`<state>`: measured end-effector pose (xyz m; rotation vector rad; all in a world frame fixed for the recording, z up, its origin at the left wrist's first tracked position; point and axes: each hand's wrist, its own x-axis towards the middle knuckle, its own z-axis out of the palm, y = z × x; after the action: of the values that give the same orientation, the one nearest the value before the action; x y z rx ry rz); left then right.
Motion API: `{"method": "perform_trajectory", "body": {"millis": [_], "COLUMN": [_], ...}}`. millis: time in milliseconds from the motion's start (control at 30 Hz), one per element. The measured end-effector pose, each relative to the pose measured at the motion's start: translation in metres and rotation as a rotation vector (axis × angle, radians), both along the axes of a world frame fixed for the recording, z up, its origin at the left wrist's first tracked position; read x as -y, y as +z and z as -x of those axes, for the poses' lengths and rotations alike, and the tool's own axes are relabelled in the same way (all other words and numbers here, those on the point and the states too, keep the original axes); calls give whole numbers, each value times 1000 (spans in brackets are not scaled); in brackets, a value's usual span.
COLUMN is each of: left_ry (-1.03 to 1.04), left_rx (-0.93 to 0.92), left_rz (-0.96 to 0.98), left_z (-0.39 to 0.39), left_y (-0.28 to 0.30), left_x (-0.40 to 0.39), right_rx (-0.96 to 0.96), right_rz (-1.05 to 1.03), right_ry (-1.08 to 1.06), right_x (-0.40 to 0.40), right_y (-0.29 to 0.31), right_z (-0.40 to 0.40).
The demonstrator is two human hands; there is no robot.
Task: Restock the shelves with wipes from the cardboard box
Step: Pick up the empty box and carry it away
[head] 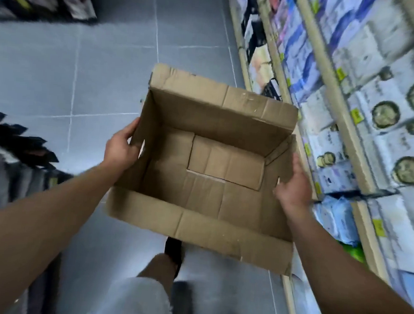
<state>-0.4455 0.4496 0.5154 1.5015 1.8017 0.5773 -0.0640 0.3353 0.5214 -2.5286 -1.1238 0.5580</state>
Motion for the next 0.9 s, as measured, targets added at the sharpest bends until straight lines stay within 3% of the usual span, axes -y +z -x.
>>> {"method": "perform_trajectory", "body": {"millis": [367, 900], "left_ry": [222, 466], "left_rx": [-7, -31], "left_rz": [2, -81], "left_z": [52, 23], "left_y": [79, 128], "left_x": [-173, -535], "right_rx": [12, 19], "right_rz": [-28, -90], "right_ry": [226, 428], "right_x": [-263, -714], "right_y": [79, 129], "right_z": [28, 6]}}
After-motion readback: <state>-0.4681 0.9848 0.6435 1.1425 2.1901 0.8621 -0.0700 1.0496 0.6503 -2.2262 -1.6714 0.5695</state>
